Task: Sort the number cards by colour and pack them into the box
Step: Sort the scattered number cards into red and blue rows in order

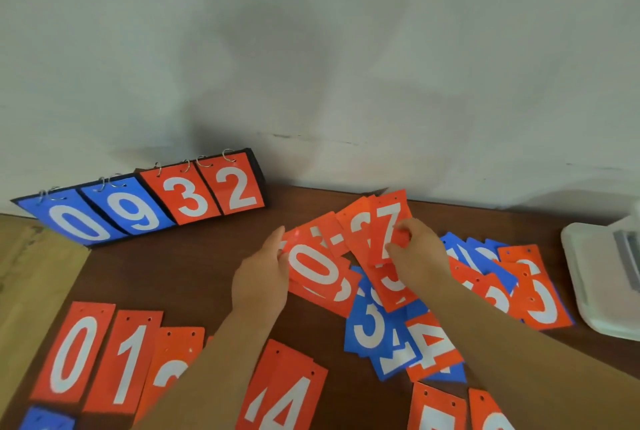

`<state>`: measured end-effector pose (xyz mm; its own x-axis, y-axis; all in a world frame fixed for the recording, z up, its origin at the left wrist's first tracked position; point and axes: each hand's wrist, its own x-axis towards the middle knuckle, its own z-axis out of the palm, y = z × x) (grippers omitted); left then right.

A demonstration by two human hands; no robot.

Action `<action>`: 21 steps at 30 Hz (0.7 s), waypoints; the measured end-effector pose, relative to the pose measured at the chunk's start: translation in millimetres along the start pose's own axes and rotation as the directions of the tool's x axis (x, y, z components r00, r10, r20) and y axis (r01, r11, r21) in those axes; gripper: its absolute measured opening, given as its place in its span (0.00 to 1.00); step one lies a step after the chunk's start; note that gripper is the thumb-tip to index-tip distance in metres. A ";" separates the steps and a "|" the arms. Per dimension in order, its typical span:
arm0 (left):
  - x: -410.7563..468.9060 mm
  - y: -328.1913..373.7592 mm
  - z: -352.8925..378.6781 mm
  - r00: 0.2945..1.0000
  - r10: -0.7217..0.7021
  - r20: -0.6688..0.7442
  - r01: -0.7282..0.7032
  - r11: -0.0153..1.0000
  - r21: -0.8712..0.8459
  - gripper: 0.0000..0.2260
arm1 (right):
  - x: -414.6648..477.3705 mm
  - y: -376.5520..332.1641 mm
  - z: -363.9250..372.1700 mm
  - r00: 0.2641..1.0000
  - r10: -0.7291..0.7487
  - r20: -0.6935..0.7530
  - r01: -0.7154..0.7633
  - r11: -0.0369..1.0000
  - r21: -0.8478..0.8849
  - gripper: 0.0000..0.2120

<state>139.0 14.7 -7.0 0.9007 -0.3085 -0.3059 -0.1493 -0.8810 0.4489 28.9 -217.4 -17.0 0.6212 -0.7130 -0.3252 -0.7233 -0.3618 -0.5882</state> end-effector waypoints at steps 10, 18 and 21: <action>-70.5 44.9 -60.7 0.981 0.080 -0.178 -0.148 0.899 -0.411 0.10 | -74.5 -7.2 -86.0 0.975 -0.216 -0.061 0.224 0.947 0.229 0.14; -215.8 112.1 -104.3 0.881 0.261 -0.394 -0.425 0.802 -0.420 0.11 | -193.8 18.5 -201.4 0.884 -0.454 -0.114 0.468 0.853 0.232 0.20; -283.6 138.7 -120.1 0.825 0.298 -0.481 -0.518 0.740 -0.429 0.12 | -252.7 22.7 -254.7 0.813 -0.556 -0.173 0.582 0.781 0.227 0.21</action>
<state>-88.2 23.0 242.8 0.8944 -0.3444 0.2853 -0.4017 -0.3383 0.8510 -221.4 -198.4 240.4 0.8547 -0.4829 0.1908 -0.1345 -0.5608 -0.8169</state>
